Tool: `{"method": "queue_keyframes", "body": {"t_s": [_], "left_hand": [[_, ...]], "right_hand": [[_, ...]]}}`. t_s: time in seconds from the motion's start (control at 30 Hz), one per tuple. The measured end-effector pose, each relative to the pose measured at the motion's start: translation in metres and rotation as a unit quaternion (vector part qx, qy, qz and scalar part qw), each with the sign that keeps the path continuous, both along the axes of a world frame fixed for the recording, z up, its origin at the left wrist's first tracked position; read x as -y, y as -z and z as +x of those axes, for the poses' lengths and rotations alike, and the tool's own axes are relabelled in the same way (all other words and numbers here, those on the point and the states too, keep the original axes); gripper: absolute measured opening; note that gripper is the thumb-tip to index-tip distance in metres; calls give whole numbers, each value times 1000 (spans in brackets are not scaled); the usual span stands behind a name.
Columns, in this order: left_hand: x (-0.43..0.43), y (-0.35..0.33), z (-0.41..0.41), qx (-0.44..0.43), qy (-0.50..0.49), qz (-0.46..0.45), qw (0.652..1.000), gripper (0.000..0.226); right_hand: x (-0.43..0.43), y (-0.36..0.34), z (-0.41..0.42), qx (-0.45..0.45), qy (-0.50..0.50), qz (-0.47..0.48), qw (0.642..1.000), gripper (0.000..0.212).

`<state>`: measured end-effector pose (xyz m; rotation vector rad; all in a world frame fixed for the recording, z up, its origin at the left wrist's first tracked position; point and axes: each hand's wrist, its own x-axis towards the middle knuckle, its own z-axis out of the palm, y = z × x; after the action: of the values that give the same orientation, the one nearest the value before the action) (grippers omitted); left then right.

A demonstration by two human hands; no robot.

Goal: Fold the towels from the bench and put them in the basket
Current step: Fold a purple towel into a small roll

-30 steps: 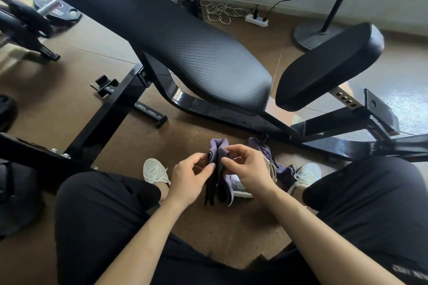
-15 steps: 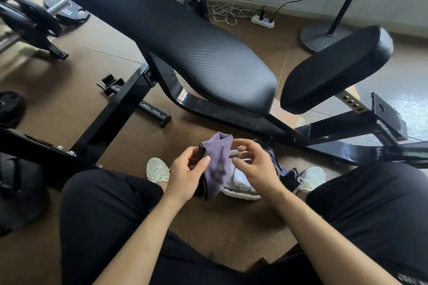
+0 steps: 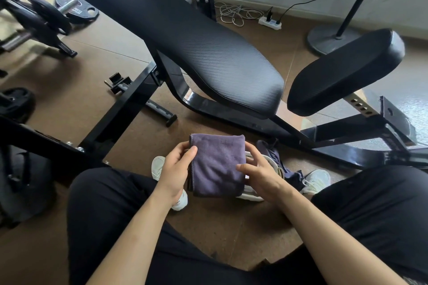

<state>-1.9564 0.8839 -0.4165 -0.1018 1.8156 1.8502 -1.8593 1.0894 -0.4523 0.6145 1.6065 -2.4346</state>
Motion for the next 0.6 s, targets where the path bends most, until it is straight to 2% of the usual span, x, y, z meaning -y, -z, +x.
{"method": "queue_keyframes", "body": {"t_s": [0.17, 0.3, 0.43, 0.53, 0.6], "left_hand": [[4, 1, -2, -43, -5, -85, 995, 32], [7, 0, -4, -88, -7, -96, 991, 46], [14, -1, -5, -164, 91, -113, 976, 62], [18, 2, -6, -215, 180, -164, 946, 66], [16, 6, -3, -240, 209, -213, 924, 69]], "right_hand": [[-1, -1, 3, -21, 14, 61, 998, 89], [-4, -9, 4, -39, -2, 76, 996, 82], [-10, -14, 6, -47, -58, 95, 993, 76], [-12, -18, 7, -42, -83, 121, 988, 78], [-11, -18, 7, -44, -103, 176, 978, 82]]}}
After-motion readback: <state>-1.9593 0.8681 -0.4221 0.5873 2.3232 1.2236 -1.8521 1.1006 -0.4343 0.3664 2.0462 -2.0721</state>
